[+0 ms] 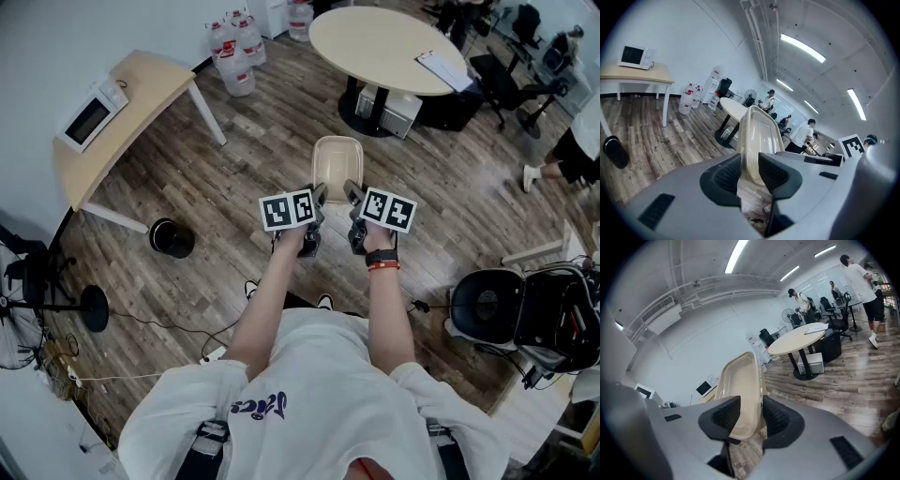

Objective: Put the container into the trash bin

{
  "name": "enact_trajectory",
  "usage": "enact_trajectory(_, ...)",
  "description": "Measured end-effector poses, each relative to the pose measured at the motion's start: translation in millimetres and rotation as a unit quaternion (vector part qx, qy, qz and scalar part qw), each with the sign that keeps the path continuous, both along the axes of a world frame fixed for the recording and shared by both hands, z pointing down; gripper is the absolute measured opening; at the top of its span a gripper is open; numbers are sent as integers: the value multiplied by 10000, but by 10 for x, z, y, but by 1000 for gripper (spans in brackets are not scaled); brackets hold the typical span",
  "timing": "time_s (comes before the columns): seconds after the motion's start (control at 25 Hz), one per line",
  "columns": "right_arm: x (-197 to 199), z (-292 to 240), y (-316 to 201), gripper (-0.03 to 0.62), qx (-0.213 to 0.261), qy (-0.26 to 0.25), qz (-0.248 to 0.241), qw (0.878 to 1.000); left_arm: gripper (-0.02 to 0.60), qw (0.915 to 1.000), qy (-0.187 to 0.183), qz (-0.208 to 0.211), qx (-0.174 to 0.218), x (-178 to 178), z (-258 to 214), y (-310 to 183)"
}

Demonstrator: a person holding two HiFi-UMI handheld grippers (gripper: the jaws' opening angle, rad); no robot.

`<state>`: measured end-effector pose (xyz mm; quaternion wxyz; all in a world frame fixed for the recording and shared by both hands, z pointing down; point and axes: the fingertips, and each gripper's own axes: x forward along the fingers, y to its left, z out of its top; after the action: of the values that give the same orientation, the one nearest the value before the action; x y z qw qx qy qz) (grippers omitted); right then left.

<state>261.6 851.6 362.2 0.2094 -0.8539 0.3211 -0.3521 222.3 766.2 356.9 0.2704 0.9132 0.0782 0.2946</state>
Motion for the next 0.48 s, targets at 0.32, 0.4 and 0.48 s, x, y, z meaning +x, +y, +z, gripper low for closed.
enact_trajectory(0.32,-38,89,-236,169,-27,-36,-446,9990,129,9990,-41,-427,-86,-104,98,-202)
enact_trajectory(0.4,-14,85,-347,169,-110,-4,-596,9982,129,9984,-22,-554,-147,-114,108,-293)
enact_trajectory(0.48,35,72,-497,170,-120,-43,-721,9973,129,9977,-1,-660,-122,-101,88,-420)
